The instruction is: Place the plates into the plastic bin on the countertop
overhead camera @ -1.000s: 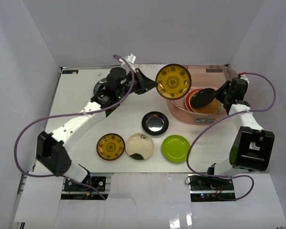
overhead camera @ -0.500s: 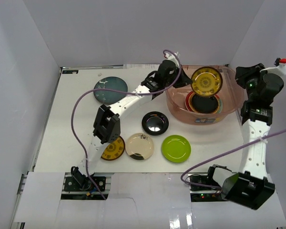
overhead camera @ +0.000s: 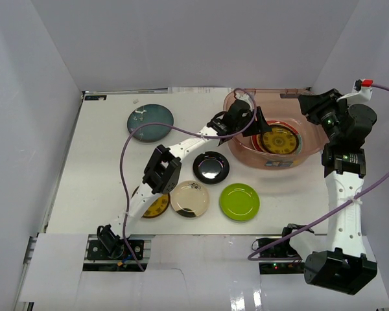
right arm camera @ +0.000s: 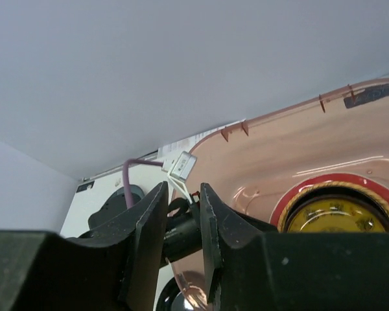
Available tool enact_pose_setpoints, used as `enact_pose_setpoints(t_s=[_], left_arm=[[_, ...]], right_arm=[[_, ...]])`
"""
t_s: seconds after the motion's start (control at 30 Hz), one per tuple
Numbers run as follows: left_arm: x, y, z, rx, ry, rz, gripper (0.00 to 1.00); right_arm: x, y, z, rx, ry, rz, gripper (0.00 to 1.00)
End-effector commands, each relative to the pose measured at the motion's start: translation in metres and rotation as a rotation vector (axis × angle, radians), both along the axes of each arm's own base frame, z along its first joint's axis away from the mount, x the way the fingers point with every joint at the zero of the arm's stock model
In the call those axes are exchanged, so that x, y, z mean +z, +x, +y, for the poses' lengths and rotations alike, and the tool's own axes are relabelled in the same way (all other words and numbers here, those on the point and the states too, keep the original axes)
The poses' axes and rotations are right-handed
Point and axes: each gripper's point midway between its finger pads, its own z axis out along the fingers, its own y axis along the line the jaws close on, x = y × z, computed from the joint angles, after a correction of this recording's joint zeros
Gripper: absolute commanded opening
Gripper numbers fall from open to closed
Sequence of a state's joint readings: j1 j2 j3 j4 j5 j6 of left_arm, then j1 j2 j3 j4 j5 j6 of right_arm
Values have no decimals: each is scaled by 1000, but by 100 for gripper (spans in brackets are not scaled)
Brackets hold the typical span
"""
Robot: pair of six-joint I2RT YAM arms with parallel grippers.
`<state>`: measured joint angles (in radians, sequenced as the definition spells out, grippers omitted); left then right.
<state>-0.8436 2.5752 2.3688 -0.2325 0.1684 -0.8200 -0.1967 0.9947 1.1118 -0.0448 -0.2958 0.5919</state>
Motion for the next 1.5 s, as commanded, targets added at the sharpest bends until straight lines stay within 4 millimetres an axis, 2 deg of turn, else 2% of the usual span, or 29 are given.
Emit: enact_pose_setpoints(t_s=[0.0, 0.13, 0.17, 0.2, 0.23, 0.27, 0.3, 0.33, 0.37, 0.4, 0.43, 0.47, 0.5, 0.53, 0.57, 0.6, 0.63, 0.67, 0.7, 0.73, 0.77, 0.8, 0.83, 0.93, 1.03, 1.1, 1.13, 1.27, 1.47], left_arm=[[99, 5, -4, -10, -174, -140, 72], [160, 5, 11, -20, -242, -237, 88], [194, 4, 24, -15, -262, -296, 90], [208, 2, 33, -13, -261, -319, 91], [213, 0, 41, -11, -244, -331, 91], [253, -10, 64, -8, -246, -405, 91], [264, -16, 77, -3, -229, -434, 91], [233, -17, 90, 28, -143, -400, 91], [278, -41, 122, 52, -164, -469, 91], [274, -51, 138, 65, -129, -483, 90], [212, -61, 154, 65, -20, -400, 88], [202, -70, 174, 102, 22, -393, 87], [228, -96, 206, 125, 3, -440, 86], [210, -108, 223, 135, 39, -414, 85], [146, -117, 251, 180, 172, -320, 83], [153, -138, 275, 198, 158, -326, 81], [132, -150, 288, 210, 179, -268, 80], [87, -166, 305, 214, 246, -184, 78], [66, -181, 319, 220, 281, -122, 75], [67, -197, 330, 246, 230, -82, 74], [54, -208, 338, 254, 234, -41, 74], [24, -223, 354, 268, 290, 31, 73], [27, -232, 364, 315, 247, 58, 73], [3, -246, 409, 476, 317, 118, 69], [-25, -263, 446, 642, 407, 246, 71], [-26, -267, 450, 684, 405, 293, 72], [-26, -265, 458, 735, 420, 296, 73], [-34, -271, 474, 859, 477, 387, 77], [-37, -269, 414, 584, 358, 402, 76]], right_arm=[[16, -10, 12, 53, -31, -40, 34], [15, -20, 35, 156, -36, -45, 37], [13, -26, 49, 219, -27, -44, 38], [14, -34, 59, 253, -29, -61, 38], [2, -36, 68, 286, -26, -49, 38], [0, -48, 90, 349, -29, -59, 38], [-8, -55, 103, 390, -27, -48, 38], [-30, -60, 115, 431, -22, -3, 39], [-42, -73, 139, 512, -27, 14, 40], [-52, -82, 148, 542, -41, 25, 40], [-80, -95, 168, 609, -52, 86, 40], [-97, -102, 173, 617, -66, 122, 41], [-108, -113, 178, 636, -79, 128, 41], [-123, -122, 183, 655, -90, 154, 41], [-160, -138, 192, 690, -112, 231, 42], [-173, -147, 194, 703, -120, 252, 42], [-190, -155, 196, 717, -125, 296, 44], [-223, -170, 201, 742, -148, 367, 45], [-238, -176, 202, 751, -154, 402, 45], [-250, -189, 210, 788, -156, 437, 47], [-261, -195, 212, 791, -166, 458, 48], [-275, -200, 214, 797, -173, 482, 50], [-279, -206, 220, 802, -181, 484, 53], [-284, -209, 230, 805, -209, 474, 64], [-280, -200, 244, 796, -197, 453, 68], [-286, -193, 249, 764, -201, 469, 68], [-279, -189, 256, 768, -185, 442, 68], [-298, -170, 258, 682, -234, 475, 65], [-313, -164, 285, 737, -224, 510, 60]])
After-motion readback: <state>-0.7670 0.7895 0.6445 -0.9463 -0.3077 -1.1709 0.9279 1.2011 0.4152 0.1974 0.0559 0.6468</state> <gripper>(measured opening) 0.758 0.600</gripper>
